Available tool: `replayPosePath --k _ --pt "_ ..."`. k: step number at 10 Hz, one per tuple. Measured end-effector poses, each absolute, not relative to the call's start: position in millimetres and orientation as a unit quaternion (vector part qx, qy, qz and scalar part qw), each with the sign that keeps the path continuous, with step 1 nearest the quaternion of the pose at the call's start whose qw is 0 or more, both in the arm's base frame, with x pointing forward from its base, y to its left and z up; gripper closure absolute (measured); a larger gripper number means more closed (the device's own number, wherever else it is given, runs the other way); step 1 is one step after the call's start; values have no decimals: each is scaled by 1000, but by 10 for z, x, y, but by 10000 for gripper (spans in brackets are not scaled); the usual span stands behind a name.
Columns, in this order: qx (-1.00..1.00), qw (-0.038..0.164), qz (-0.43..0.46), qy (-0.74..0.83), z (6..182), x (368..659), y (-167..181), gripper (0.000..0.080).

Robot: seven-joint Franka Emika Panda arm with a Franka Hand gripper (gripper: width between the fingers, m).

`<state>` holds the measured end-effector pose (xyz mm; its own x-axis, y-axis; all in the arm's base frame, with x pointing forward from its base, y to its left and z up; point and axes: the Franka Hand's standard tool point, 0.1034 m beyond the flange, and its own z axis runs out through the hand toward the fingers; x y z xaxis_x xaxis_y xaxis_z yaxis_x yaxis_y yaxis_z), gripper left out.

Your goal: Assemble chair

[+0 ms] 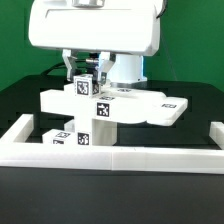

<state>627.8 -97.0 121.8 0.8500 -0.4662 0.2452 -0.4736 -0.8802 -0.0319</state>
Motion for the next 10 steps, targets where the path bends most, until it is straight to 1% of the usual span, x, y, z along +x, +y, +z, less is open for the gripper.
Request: replayPosePath --k 1,2,3,4,5,7,9,10 --pt "962 15 123 -242 1213 6277 -969 514" --pt "962 15 123 -242 1216 6277 -969 328" --pt "962 13 124 -242 1243 6279 -952 211" --pt "963 11 125 -240 1262 6261 -910 211" --pt "963 10 122 -239 1261 6218 -859 169" --pt "964 2 118 -238 1306 6108 -754 153" --pt "963 -11 112 -247 1374 5925 -616 151" --pt "962 -12 111 -249 1375 5909 -587 151"
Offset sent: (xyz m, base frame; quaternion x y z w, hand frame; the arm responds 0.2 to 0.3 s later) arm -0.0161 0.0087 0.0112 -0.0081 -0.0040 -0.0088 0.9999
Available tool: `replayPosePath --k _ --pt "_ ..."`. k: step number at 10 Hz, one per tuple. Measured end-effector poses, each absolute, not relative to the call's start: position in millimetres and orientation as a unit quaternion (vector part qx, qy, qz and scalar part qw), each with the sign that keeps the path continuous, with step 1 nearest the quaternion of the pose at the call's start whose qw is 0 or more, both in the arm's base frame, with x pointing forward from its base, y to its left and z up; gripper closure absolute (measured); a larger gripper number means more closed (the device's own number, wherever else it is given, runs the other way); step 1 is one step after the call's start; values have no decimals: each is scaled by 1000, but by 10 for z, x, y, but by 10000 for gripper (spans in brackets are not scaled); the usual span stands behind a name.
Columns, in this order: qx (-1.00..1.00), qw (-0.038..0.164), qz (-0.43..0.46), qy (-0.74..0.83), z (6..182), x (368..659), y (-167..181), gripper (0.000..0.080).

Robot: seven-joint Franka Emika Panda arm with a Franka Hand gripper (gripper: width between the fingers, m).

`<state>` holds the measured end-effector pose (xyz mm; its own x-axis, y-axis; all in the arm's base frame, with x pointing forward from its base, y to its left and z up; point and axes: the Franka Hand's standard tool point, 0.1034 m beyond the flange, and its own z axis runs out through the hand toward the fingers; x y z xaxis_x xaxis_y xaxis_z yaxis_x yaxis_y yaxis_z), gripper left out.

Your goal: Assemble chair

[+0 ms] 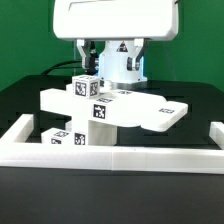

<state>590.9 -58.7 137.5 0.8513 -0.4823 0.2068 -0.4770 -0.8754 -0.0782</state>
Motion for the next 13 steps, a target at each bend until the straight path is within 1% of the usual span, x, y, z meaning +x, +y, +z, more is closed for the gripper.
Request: replayPosePath --k 2,3,4,5,6,7,11,12,13 --pt "-962 11 -109 249 1355 5907 -595 151" --pt "-955 19 -106 275 1359 5865 -528 151" --pt "-945 39 -94 312 1400 5699 -334 151" --pt "-941 56 -83 324 1439 5547 -232 151" --pt "-937 68 -78 335 1466 5479 -155 151" --pt "-928 88 -74 355 1474 5414 -74 151" --pt "-929 84 -72 354 1435 5392 -99 151" --pt "-930 80 -83 348 1396 5351 -150 151" --pt "-931 76 -81 346 1322 5201 -64 151"
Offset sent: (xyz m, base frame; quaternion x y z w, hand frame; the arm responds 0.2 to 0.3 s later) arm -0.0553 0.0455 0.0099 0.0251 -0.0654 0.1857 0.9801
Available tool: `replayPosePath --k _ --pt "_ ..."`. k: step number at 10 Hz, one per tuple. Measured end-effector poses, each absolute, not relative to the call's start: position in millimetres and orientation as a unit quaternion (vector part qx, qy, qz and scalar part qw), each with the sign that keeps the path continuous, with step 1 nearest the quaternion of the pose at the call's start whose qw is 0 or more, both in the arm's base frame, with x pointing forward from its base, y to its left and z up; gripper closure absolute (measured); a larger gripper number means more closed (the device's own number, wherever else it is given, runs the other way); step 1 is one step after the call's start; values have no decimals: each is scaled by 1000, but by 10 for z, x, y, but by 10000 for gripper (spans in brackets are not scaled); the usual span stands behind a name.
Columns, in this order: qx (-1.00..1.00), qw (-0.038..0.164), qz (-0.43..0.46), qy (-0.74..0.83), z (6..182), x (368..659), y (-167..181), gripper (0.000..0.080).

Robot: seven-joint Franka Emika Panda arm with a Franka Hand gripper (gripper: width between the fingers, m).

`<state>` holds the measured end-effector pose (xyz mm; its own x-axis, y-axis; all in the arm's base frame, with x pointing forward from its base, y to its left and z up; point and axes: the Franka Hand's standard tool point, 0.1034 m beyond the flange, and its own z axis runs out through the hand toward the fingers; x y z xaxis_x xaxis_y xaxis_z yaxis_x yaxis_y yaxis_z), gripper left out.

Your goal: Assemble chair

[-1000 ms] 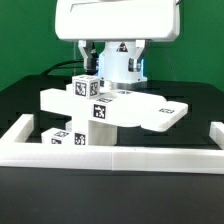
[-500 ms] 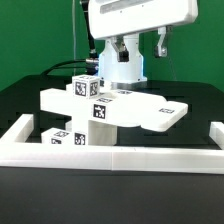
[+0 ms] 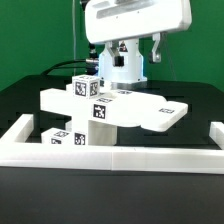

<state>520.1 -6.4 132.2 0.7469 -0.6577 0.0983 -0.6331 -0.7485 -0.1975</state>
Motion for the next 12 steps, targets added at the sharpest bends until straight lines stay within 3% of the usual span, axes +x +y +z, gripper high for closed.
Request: replayPosePath --k 3,7,9,12 --pt "-944 72 -70 316 1228 4819 233 151" --pt "-942 70 -63 322 1140 4587 220 151" --pt "-955 52 -78 281 1015 4397 247 151" --pt "-981 45 -62 180 880 4135 510 151"
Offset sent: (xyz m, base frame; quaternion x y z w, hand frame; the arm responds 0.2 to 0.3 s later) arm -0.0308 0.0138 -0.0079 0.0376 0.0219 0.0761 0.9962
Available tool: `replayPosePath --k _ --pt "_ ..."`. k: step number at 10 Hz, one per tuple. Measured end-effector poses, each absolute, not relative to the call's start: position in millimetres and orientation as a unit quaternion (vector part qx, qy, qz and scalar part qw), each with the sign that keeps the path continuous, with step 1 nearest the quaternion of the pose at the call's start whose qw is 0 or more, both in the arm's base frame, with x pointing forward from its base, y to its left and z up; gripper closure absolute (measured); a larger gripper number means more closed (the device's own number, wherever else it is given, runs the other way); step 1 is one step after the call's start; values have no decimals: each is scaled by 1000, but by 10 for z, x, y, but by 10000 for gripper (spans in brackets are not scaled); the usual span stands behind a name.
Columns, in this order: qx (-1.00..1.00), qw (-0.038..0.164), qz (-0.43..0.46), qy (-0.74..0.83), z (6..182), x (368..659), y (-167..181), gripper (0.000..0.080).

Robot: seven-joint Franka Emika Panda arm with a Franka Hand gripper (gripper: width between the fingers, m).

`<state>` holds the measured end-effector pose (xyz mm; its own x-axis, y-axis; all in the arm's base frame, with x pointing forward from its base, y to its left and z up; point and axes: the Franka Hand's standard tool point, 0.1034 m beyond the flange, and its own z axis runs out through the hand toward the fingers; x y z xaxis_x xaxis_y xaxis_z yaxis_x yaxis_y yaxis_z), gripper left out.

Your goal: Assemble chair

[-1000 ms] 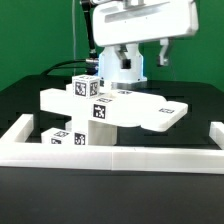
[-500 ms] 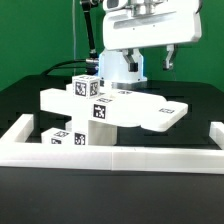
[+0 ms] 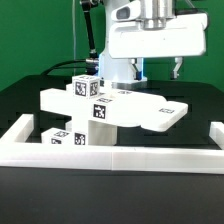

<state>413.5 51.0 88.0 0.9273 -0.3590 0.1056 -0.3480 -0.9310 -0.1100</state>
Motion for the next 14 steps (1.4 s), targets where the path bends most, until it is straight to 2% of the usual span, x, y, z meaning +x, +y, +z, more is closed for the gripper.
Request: replayPosePath --k 4,6,9,11,14 --pt "-981 34 -53 181 767 3914 467 151" --pt "-986 27 -64 150 714 3778 668 151" --pt "-989 30 -75 125 698 3858 909 151" --pt "-990 24 -76 119 574 3846 1044 151" --pt "-991 8 -71 114 398 3779 1000 151"
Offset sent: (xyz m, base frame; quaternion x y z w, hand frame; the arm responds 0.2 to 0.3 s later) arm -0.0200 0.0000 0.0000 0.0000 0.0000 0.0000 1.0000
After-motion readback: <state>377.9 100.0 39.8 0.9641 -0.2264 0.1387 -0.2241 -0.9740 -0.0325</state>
